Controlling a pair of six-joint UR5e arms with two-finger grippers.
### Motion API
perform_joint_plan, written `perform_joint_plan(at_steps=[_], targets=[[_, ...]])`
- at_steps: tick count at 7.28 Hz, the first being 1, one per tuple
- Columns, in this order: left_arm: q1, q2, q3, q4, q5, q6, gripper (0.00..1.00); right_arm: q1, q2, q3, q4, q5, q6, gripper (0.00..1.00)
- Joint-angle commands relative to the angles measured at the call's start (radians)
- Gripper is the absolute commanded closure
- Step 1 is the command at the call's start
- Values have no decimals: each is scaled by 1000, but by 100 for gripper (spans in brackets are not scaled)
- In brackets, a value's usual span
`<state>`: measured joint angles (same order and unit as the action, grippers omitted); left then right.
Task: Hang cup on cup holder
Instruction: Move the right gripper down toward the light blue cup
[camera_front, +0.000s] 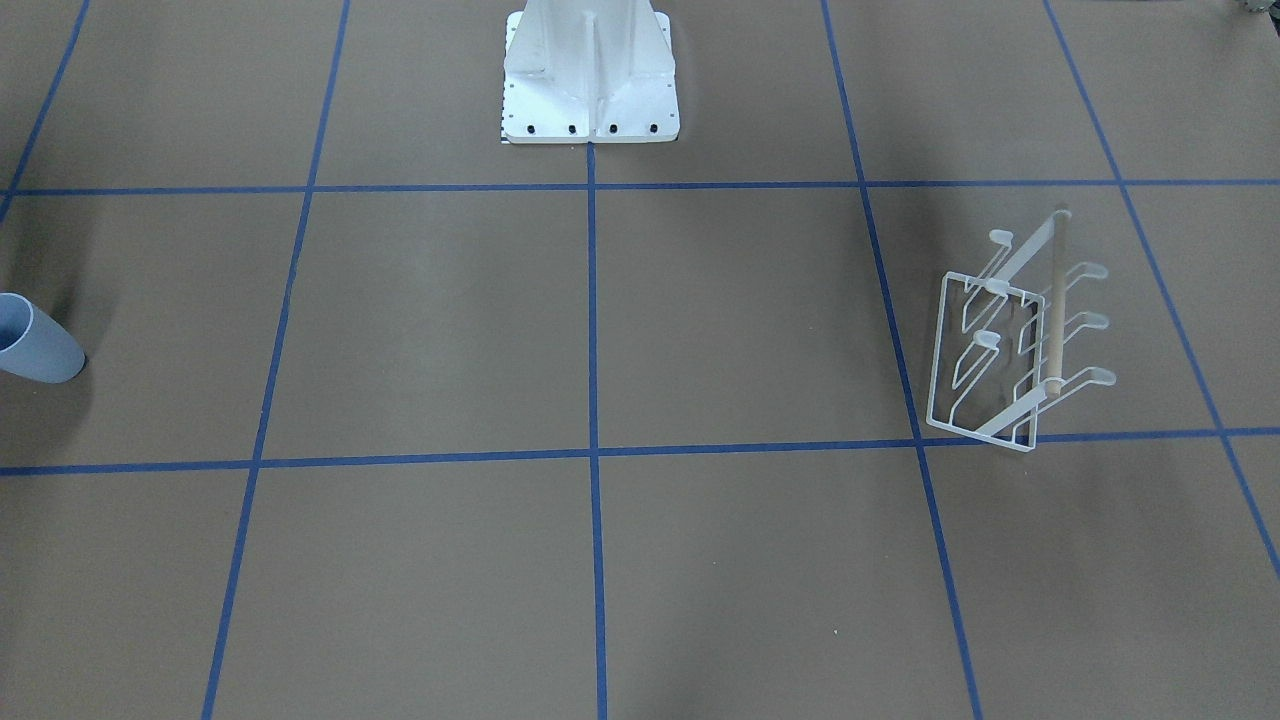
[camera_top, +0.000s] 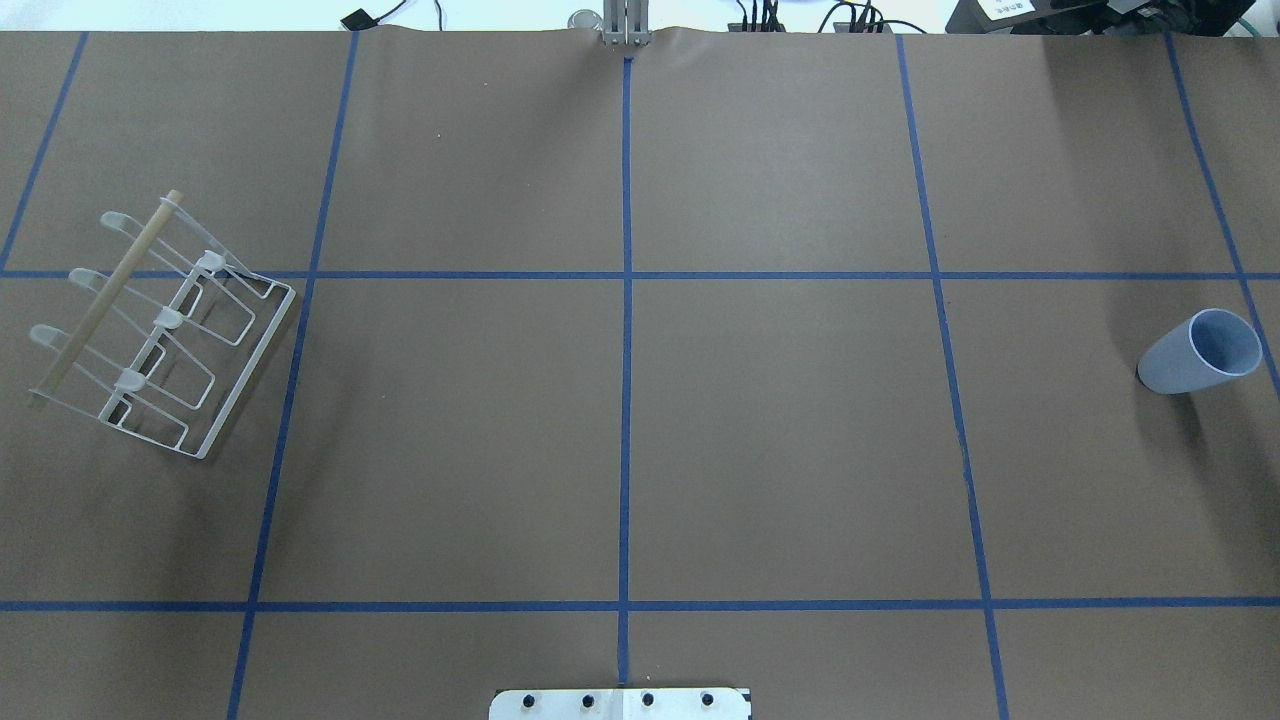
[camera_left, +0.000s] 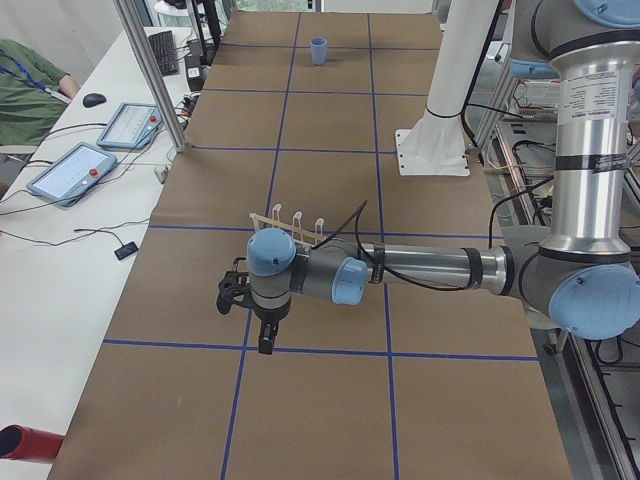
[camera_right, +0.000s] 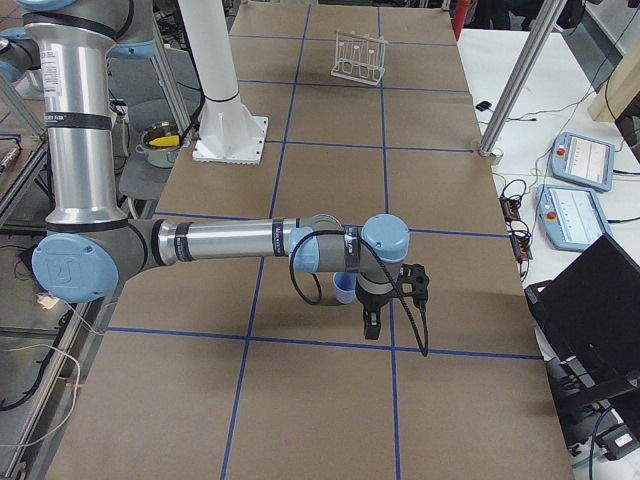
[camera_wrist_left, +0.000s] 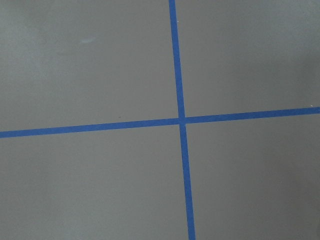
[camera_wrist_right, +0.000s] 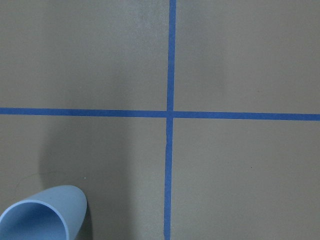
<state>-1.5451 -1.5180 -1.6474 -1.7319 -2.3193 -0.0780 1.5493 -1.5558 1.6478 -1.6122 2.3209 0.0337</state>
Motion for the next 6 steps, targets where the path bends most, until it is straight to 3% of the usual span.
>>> perform_joint_plan(at_steps=[1, 6], targets=[[-1, 2, -2, 0, 1, 1, 1, 0, -7, 10, 0, 2, -3, 0], [-1, 4, -2, 0, 6, 3, 1, 0, -6, 7, 2, -2, -3, 0]])
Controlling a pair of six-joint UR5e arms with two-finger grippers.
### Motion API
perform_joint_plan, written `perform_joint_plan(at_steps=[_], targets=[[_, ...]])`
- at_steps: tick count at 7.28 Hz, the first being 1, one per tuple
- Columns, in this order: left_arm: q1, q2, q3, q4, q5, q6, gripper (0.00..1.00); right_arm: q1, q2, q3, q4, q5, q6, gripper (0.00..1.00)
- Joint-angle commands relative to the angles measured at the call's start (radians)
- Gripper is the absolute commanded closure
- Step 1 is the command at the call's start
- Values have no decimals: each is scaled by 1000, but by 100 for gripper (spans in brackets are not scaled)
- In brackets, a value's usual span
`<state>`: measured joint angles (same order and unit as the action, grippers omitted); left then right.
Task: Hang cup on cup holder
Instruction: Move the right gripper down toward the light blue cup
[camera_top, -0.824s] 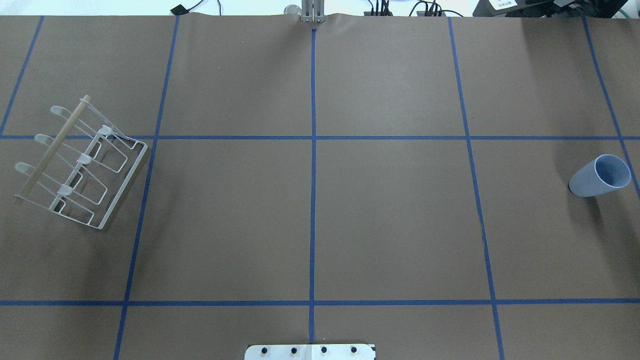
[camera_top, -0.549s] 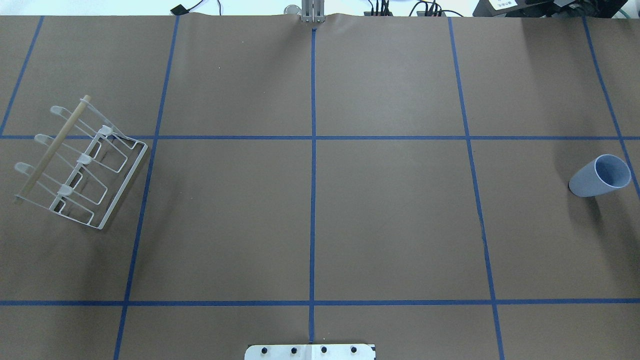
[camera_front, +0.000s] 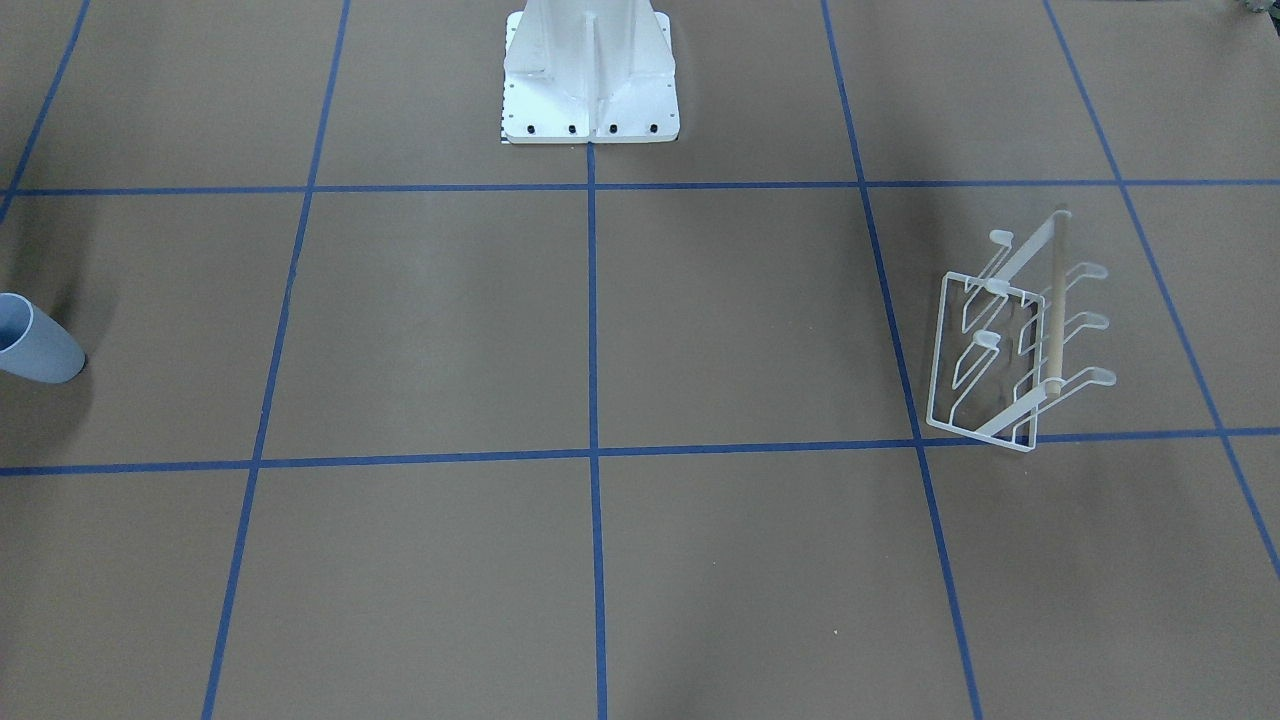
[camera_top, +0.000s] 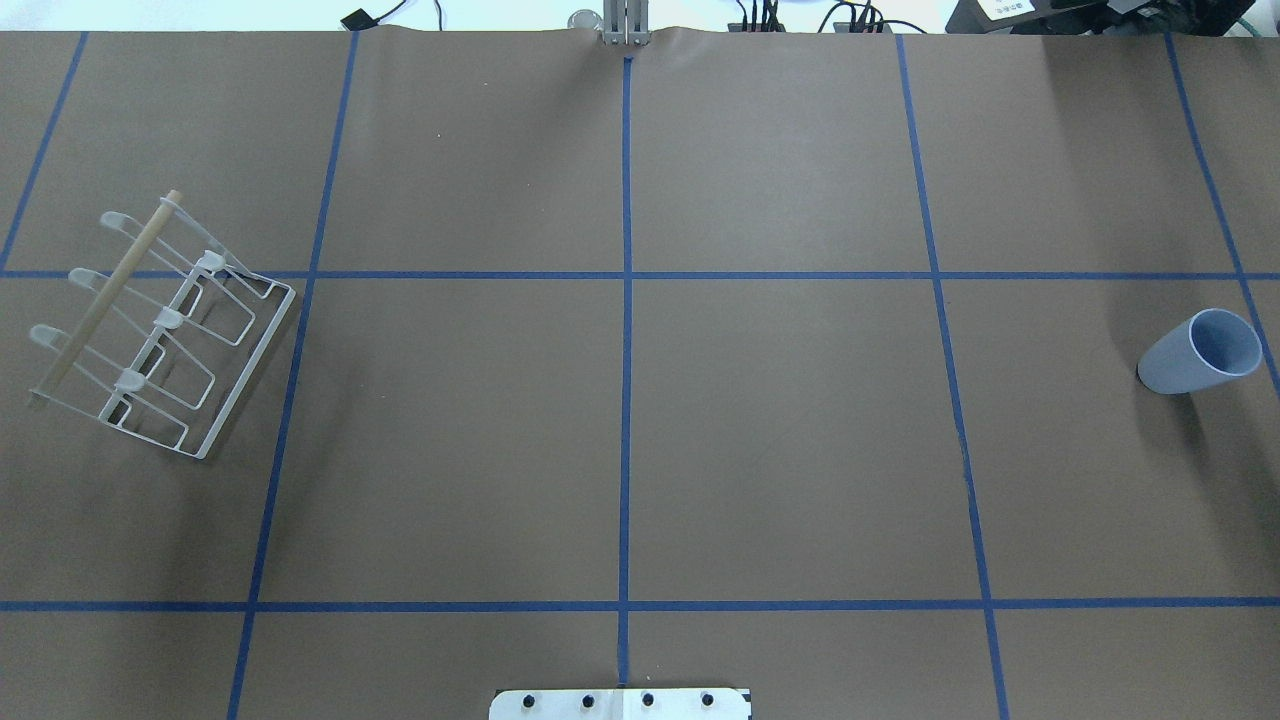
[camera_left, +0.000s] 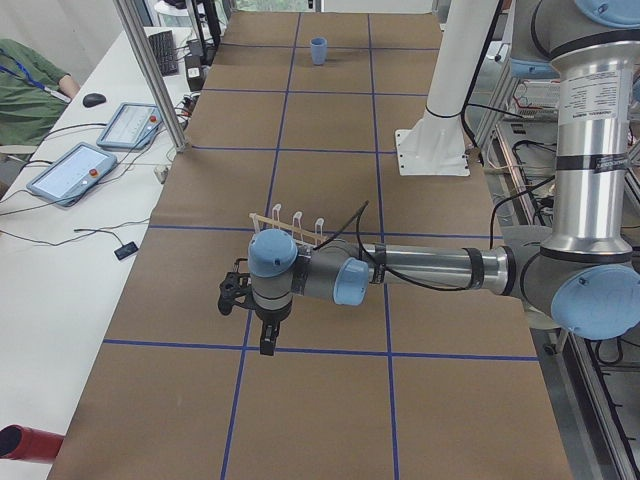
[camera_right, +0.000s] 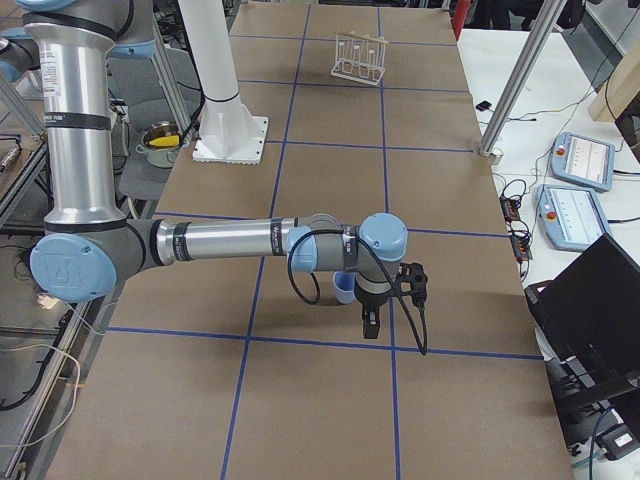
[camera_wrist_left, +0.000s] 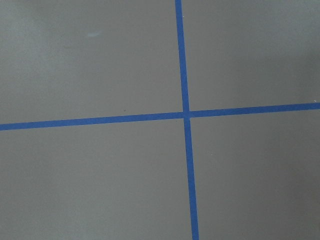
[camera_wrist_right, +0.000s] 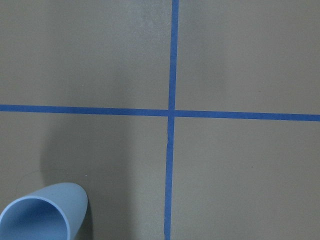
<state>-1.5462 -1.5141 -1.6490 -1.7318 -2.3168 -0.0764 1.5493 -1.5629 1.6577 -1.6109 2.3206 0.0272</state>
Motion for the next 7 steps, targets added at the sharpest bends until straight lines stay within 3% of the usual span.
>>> perform_joint_plan(at_steps=[1, 5, 7], targets=[[0, 0, 2, 0, 5, 6, 1, 0, 1, 2, 0, 0, 5, 0], [0, -6, 5, 0, 8, -2, 1, 0, 4, 21, 0, -3, 7, 0], [0, 0, -11, -5, 31, -3, 1, 0, 12, 25, 0, -50, 7, 0]])
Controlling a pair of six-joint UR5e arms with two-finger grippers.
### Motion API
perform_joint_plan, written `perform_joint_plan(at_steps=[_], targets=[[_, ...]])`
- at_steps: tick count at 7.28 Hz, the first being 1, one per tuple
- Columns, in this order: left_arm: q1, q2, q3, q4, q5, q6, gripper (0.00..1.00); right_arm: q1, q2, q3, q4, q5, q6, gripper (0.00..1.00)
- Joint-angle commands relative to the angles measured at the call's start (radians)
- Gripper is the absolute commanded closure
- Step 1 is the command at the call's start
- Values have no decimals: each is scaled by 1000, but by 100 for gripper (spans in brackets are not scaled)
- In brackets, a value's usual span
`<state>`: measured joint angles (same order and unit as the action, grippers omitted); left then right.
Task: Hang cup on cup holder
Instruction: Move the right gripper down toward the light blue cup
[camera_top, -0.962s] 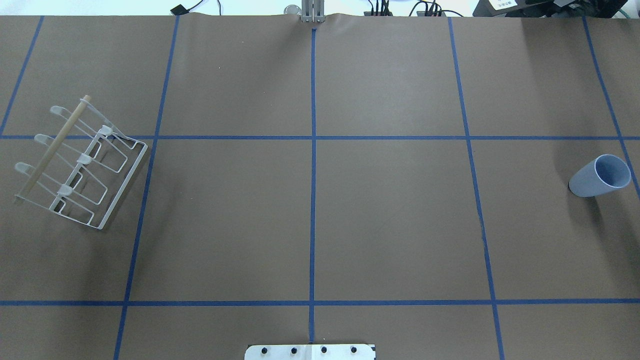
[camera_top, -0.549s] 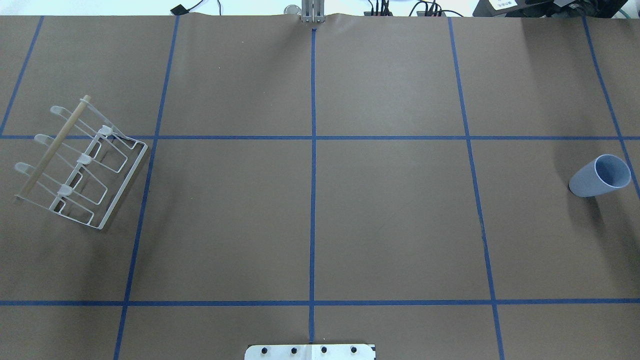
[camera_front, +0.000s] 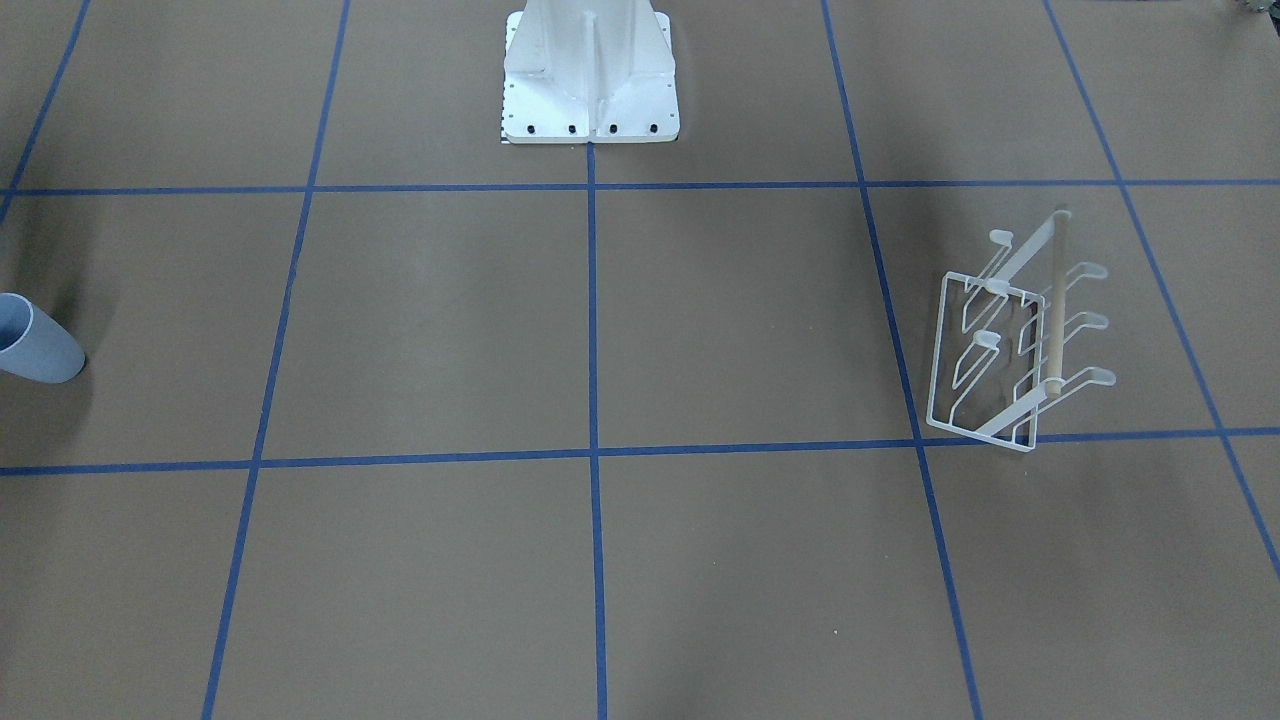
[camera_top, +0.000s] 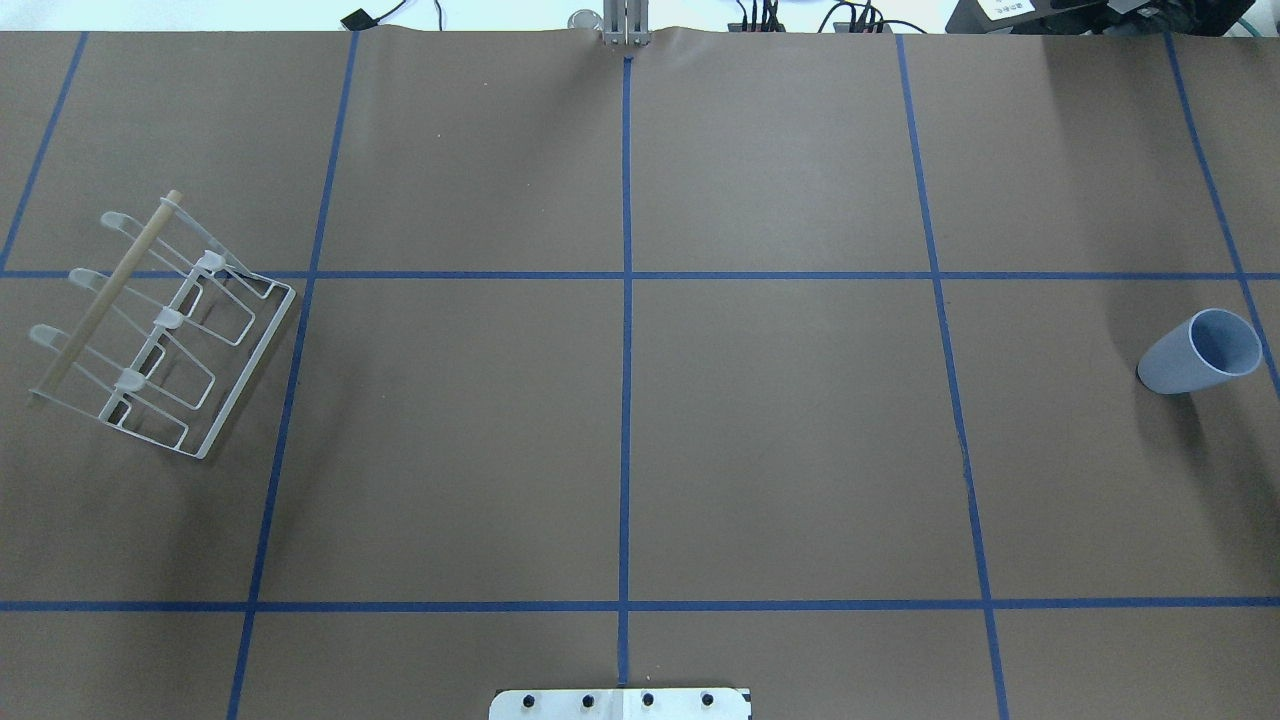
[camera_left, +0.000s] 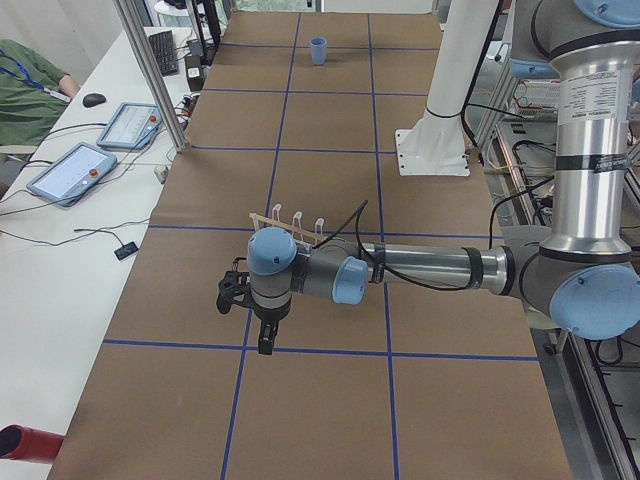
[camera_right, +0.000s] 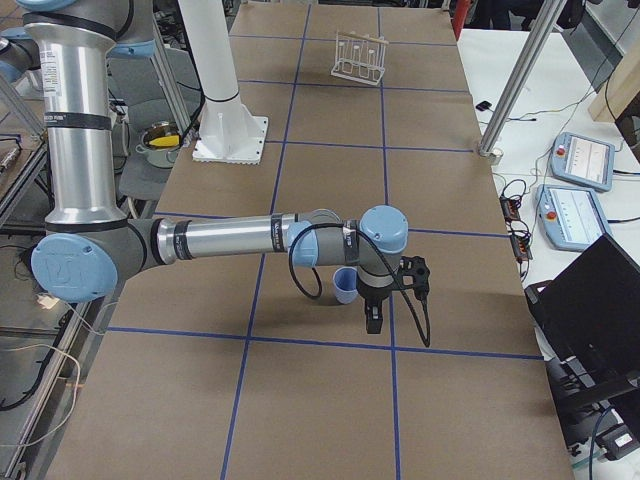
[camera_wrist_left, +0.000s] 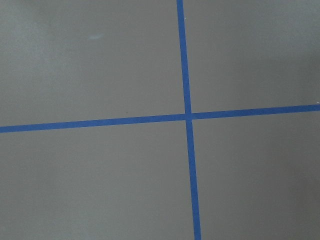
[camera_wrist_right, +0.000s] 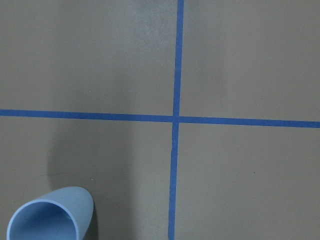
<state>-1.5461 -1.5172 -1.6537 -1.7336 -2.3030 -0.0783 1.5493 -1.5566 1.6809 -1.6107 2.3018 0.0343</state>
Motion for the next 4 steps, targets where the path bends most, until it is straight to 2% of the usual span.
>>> perform_joint_plan(at_steps=[1, 2, 4], targets=[[3, 2, 5, -3, 22, 2, 1, 0, 19, 5, -2, -42, -4, 0], [1, 3, -4, -4, 24, 2, 1, 0, 77, 25, -2, -42, 1, 0], [3, -14, -8, -4, 24, 9, 1, -12, 67, 25, -2, -12, -7, 0]])
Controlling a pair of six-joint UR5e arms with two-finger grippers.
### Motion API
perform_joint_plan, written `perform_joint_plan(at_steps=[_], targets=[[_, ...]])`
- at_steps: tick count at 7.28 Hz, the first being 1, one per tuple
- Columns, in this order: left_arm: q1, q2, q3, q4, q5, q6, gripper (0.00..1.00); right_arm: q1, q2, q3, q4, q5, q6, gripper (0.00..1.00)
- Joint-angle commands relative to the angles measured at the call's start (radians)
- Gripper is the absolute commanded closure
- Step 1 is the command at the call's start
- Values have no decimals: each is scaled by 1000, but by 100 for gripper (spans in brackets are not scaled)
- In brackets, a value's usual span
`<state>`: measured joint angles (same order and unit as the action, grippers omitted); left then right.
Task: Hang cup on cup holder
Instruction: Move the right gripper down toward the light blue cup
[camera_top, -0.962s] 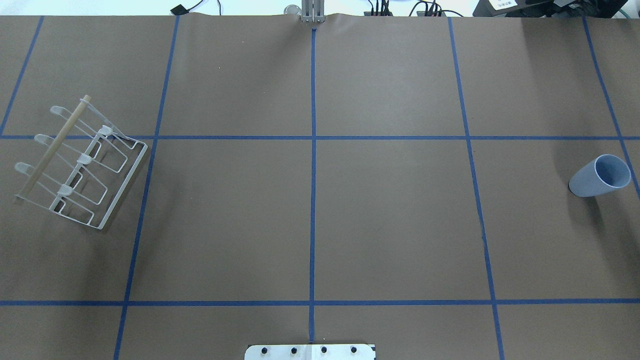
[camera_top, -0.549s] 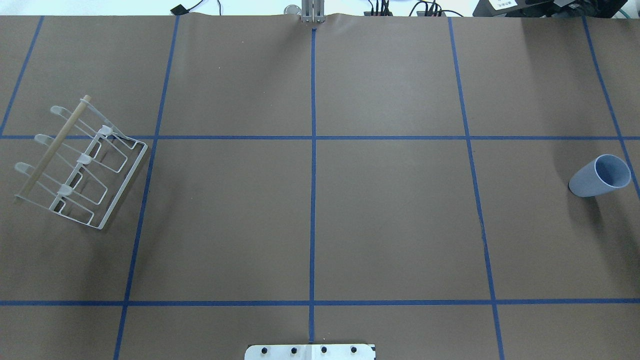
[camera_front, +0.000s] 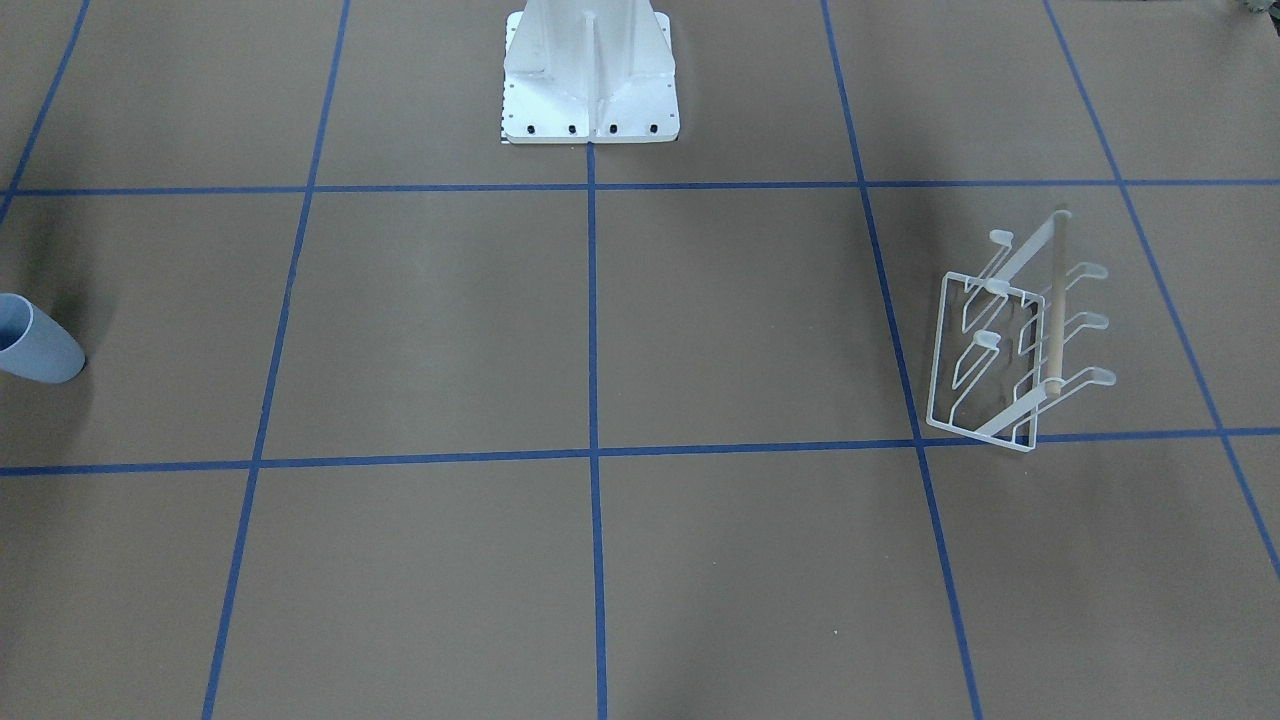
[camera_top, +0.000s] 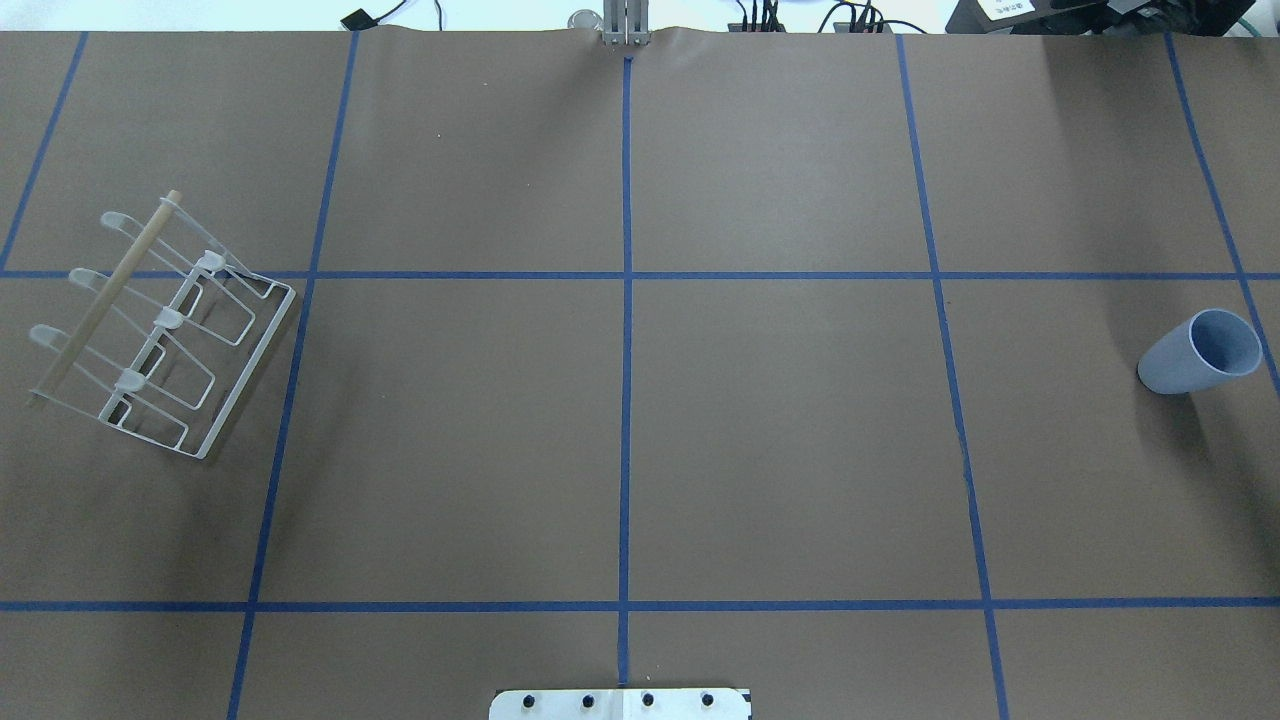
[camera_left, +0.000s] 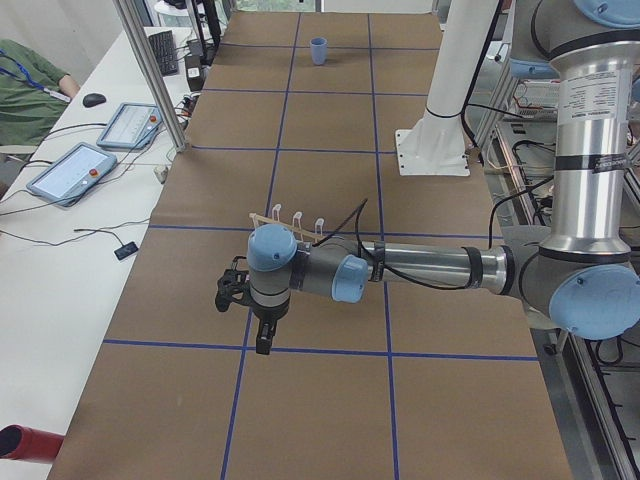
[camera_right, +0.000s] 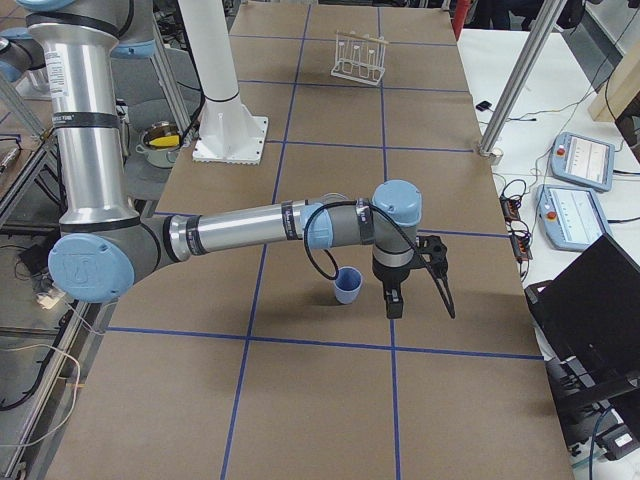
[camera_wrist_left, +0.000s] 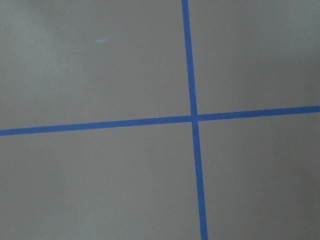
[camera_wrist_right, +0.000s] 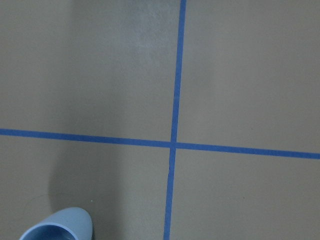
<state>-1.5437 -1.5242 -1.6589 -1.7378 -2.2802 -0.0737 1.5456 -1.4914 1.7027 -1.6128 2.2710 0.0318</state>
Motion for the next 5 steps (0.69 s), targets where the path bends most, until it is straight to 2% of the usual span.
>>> perform_joint_plan(at_steps=[1, 2, 5], targets=[[2, -11, 7, -2, 7, 6, 1, -19, 2, 9, 28, 81, 3, 0], [4, -11, 2, 6, 27, 6, 1, -44, -1, 9, 71, 119, 10, 0], [1, 4, -1, -6, 34, 5, 1, -145, -73, 15, 73, 186, 46, 0]])
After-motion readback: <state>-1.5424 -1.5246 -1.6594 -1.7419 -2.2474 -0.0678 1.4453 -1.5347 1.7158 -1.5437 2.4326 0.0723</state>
